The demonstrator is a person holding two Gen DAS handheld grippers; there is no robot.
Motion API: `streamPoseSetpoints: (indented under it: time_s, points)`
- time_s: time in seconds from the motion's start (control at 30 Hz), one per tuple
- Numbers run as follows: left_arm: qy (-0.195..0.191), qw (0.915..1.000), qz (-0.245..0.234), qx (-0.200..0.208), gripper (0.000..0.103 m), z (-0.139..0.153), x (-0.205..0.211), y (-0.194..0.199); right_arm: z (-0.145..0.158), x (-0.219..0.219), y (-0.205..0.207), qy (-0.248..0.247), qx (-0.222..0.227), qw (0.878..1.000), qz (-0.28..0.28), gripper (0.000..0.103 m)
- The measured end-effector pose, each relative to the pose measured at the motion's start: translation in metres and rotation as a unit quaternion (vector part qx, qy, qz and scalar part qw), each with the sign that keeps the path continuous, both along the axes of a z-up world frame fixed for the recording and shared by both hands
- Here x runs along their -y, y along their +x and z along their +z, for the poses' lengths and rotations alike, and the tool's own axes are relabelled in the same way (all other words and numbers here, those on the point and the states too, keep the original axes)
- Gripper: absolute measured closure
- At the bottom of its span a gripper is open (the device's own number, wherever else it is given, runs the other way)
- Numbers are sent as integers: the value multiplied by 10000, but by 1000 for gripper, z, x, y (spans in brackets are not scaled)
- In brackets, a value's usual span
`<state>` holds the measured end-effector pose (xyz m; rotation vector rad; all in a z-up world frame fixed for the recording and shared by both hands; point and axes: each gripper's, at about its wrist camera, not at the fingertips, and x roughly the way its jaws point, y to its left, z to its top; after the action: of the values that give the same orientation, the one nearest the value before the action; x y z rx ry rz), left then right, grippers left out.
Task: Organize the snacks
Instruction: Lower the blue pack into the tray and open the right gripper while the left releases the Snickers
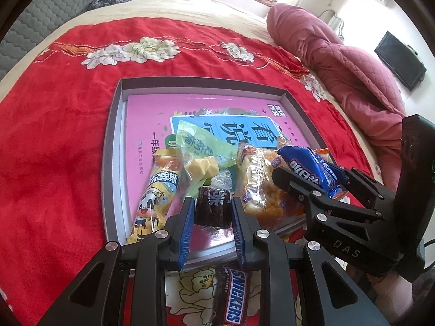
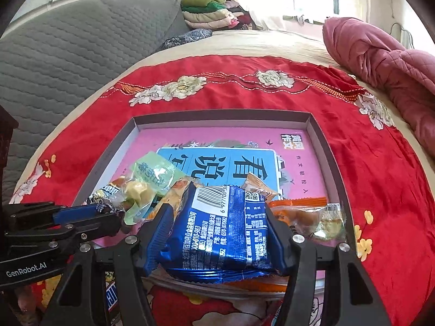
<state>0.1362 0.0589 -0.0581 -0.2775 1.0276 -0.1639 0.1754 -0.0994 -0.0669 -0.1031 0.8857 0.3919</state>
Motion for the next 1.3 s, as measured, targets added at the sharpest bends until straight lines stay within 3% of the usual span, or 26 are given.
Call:
streamPoseSetpoints:
  time_s: [0.67,0.9,1.3]
  points:
    - [-76,9999,11,-91,75,-4,-1,1,8,4,-4,-23,79,9999,-58,31]
    - [-116,9999,4,-49,66,0,-3,1,17,15,-7,39,161,9997,-172,31]
    - [-149,9998,-81,98,60,19,-4,-7,39,37,-22,263,225,9987,-362,26]
